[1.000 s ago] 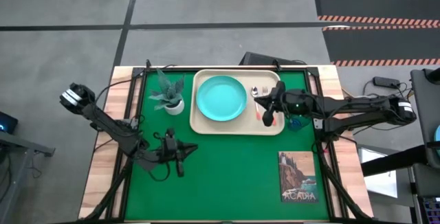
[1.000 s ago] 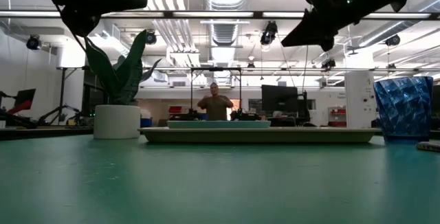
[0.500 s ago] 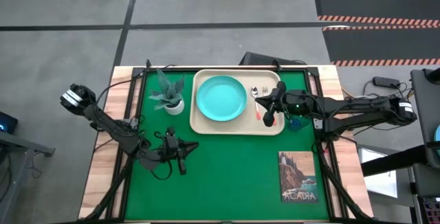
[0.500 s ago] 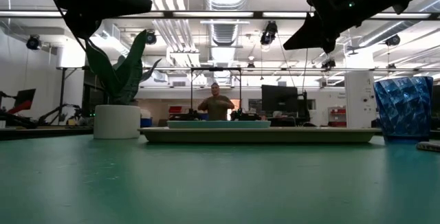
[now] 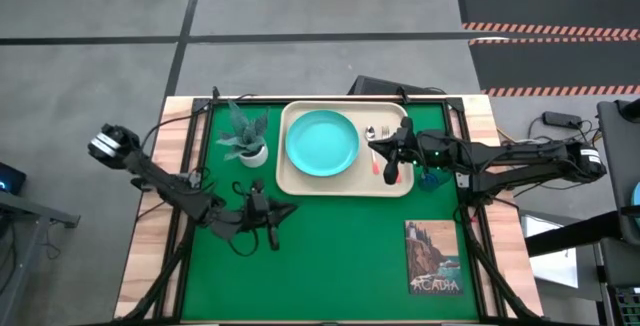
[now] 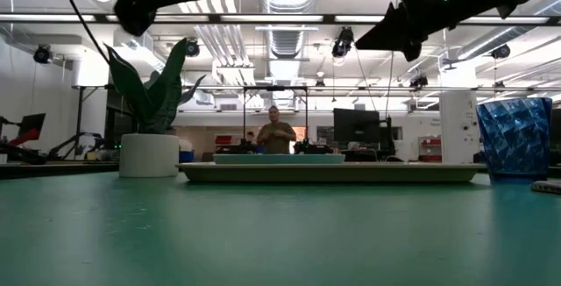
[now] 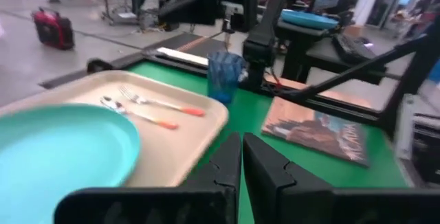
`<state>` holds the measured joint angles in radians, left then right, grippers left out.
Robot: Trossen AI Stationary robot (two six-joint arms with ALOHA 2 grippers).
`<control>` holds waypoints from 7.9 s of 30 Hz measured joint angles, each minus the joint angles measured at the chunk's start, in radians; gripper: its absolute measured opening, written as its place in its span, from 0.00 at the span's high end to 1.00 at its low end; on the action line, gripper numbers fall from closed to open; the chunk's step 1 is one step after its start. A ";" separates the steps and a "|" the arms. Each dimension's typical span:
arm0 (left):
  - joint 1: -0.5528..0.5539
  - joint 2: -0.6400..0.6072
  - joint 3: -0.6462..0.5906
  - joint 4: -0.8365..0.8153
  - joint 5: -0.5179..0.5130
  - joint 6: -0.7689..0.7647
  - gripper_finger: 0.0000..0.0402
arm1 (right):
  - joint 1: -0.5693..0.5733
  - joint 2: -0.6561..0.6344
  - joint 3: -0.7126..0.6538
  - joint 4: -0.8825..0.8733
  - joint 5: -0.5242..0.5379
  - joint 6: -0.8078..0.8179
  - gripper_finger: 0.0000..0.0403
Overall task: Pick and place plate/cup/fork/spoon on tray
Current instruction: Adjust the orange spoon on the light white tray, then adjust the orange fork on the light white tray
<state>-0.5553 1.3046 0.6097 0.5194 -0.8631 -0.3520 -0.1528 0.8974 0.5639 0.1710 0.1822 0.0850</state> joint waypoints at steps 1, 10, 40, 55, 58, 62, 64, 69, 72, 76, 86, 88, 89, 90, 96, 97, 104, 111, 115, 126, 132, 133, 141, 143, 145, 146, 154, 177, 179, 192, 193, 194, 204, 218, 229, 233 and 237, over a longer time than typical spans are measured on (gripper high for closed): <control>0.012 0.007 0.014 -0.005 0.000 0.023 1.00 | 0.000 0.000 -0.004 -0.001 0.000 -0.001 0.97; 0.150 0.153 0.175 -0.005 0.144 0.189 1.00 | 0.000 -0.026 -0.017 0.002 -0.007 -0.019 0.97; 0.050 0.082 0.173 -0.094 0.148 0.344 1.00 | 0.030 0.159 0.551 -0.519 -0.020 0.129 0.97; 0.064 0.082 0.171 -0.095 0.113 0.444 1.00 | -0.155 0.343 0.605 -0.773 -0.035 0.078 0.97; 0.064 0.082 0.171 -0.107 0.113 0.437 1.00 | -0.216 0.405 0.591 -0.771 -0.054 0.057 0.97; 0.064 0.082 0.169 -0.112 0.113 0.436 1.00 | -0.288 0.494 0.589 -0.770 -0.055 0.018 0.97; 0.064 0.082 0.169 -0.111 0.113 0.436 1.00 | -0.319 0.534 0.589 -0.769 -0.058 -0.001 0.97; 0.064 0.082 0.170 -0.111 0.113 0.436 1.00 | -0.377 0.633 0.588 -0.767 -0.062 -0.045 0.97; 0.064 0.082 0.170 -0.111 0.113 0.437 1.00 | -0.405 0.686 0.588 -0.763 -0.062 -0.058 0.97; 0.064 0.082 0.169 -0.111 0.113 0.437 1.00 | -0.430 0.756 0.588 -0.757 -0.061 -0.079 0.97; 0.073 0.082 0.170 -0.111 0.097 0.445 1.00 | -0.444 0.850 0.588 -0.738 -0.068 -0.104 0.97; 0.077 0.082 0.170 -0.110 0.097 0.445 1.00 | -0.444 0.855 0.588 -0.725 -0.085 -0.099 0.97; 0.079 0.082 0.170 -0.111 0.096 0.445 1.00 | -0.444 0.858 0.588 -0.722 -0.085 -0.097 0.97; 0.081 0.082 0.170 -0.110 0.096 0.445 1.00 | -0.444 0.860 0.588 -0.718 -0.086 -0.097 0.97; 0.083 0.082 0.170 -0.110 0.096 0.445 1.00 | -0.446 0.858 0.575 -0.719 -0.085 -0.097 0.97; 0.083 0.082 0.170 -0.110 0.096 0.444 1.00 | -0.446 0.857 0.572 -0.719 -0.085 -0.097 0.97; 0.083 0.082 0.170 -0.110 0.096 0.438 1.00 | -0.446 0.849 0.547 -0.714 -0.077 -0.104 0.97; 0.083 0.082 0.170 -0.110 0.096 0.438 1.00 | -0.446 0.814 0.557 -0.753 -0.077 -0.102 0.97; 0.083 0.082 0.170 -0.110 0.096 0.438 1.00 | -0.446 0.777 0.559 -0.792 -0.077 -0.101 0.97; 0.083 0.082 0.171 -0.110 0.096 0.438 1.00 | -0.444 0.656 0.549 -0.801 -0.077 -0.039 0.97; 0.083 0.082 0.171 -0.110 0.096 0.438 1.00 | -0.444 0.670 0.497 -0.779 -0.077 -0.029 0.97; 0.083 0.082 0.171 -0.110 0.096 0.438 1.00 | -0.444 0.678 0.486 -0.775 -0.077 -0.030 0.97; 0.084 0.082 0.171 -0.110 0.096 0.438 1.00 | -0.445 0.731 0.432 -0.665 -0.077 -0.020 0.97; 0.084 0.082 0.171 -0.110 0.096 0.440 1.00 | -0.446 0.746 0.432 -0.649 -0.076 -0.021 0.97; 0.085 0.082 0.171 -0.110 0.096 0.443 1.00 | -0.446 0.759 0.432 -0.631 -0.073 -0.026 0.97; 0.085 0.082 0.171 -0.110 0.096 0.444 1.00 | -0.446 0.765 0.432 -0.618 -0.070 -0.026 0.97; 0.085 0.082 0.171 -0.110 0.096 0.445 1.00 | -0.446 0.774 0.437 -0.587 -0.050 -0.026 0.97; 0.085 0.082 0.171 -0.110 0.096 0.436 1.00 | -0.441 0.765 0.592 -1.030 -0.051 -0.014 0.97; 0.085 0.082 0.171 -0.111 0.096 0.436 1.00 | -0.440 0.760 0.592 -1.055 -0.051 -0.014 0.97; 0.092 0.083 0.169 -0.119 0.096 0.436 1.00 | -0.450 0.759 0.544 -0.927 -0.051 -0.060 0.97; 0.091 0.083 0.169 -0.119 0.096 0.436 1.00 | -0.450 0.759 0.537 -0.920 -0.051 -0.060 0.97; 0.091 0.083 0.169 -0.119 0.096 0.436 1.00 | -0.450 0.759 0.531 -0.912 -0.051 -0.061 0.97; 0.091 0.083 0.169 -0.118 0.096 0.435 1.00 | -0.452 0.759 0.498 -0.843 -0.050 -0.080 0.97; 0.091 0.083 0.169 -0.118 0.096 0.434 1.00 | -0.480 0.759 0.497 -0.756 -0.048 -0.081 0.97; 0.091 0.083 0.169 -0.117 0.096 0.435 1.00 | -0.509 0.759 0.480 -0.724 -0.050 -0.073 0.97; 0.091 0.083 0.169 -0.118 0.096 0.435 1.00 | -0.509 0.759 0.474 -0.722 -0.051 -0.074 0.97; 0.091 0.083 0.169 -0.118 0.096 0.437 1.00 | -0.509 0.759 0.474 -0.725 -0.051 -0.080 0.97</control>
<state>-0.4641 1.3876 0.7792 0.4019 -0.7670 0.0853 -0.6621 1.6566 1.0379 -0.5541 0.1315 0.0053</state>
